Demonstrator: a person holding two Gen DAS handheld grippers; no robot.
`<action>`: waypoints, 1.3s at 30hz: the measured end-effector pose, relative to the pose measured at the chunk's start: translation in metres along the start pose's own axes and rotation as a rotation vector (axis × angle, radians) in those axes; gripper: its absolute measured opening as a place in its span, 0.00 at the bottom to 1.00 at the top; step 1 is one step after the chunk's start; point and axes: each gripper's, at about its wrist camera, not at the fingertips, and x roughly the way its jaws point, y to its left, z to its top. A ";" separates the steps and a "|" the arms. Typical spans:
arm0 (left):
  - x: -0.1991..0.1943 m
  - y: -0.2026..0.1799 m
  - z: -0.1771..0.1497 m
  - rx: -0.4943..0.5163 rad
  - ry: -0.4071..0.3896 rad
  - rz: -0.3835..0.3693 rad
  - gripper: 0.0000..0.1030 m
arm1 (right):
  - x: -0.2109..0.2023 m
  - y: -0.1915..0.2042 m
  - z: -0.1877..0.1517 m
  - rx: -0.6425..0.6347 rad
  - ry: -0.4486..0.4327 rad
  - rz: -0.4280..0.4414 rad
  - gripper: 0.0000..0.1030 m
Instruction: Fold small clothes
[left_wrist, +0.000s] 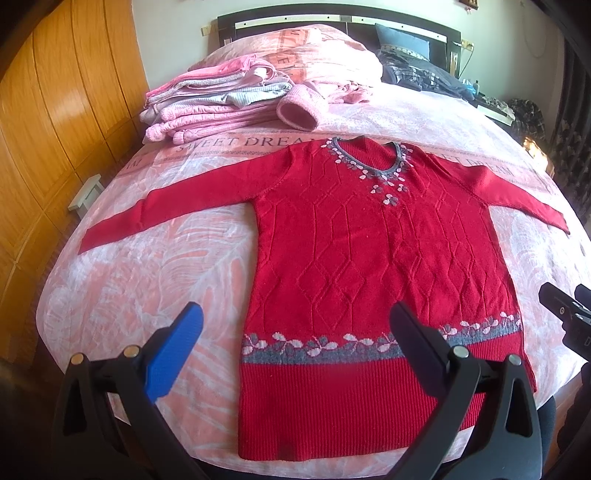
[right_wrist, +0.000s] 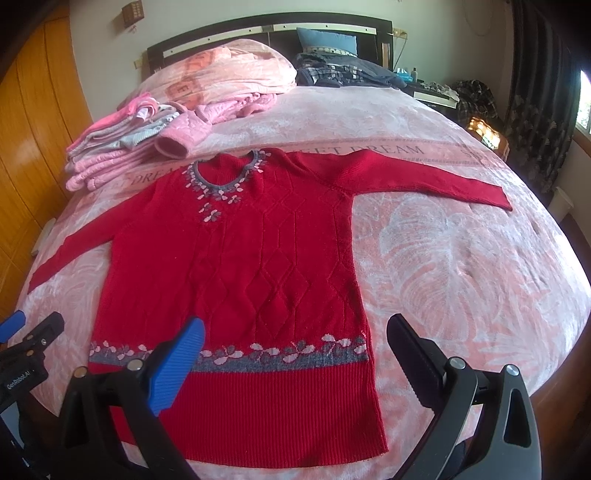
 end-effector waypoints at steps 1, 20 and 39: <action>0.000 0.000 0.000 0.001 0.000 0.001 0.97 | 0.000 0.000 0.000 0.001 -0.001 0.001 0.96; -0.002 0.003 -0.003 0.000 -0.001 0.007 0.97 | -0.001 0.000 -0.002 0.003 0.002 0.003 0.96; 0.000 0.003 -0.003 0.003 -0.002 0.009 0.97 | 0.004 0.000 -0.001 0.003 0.010 0.005 0.96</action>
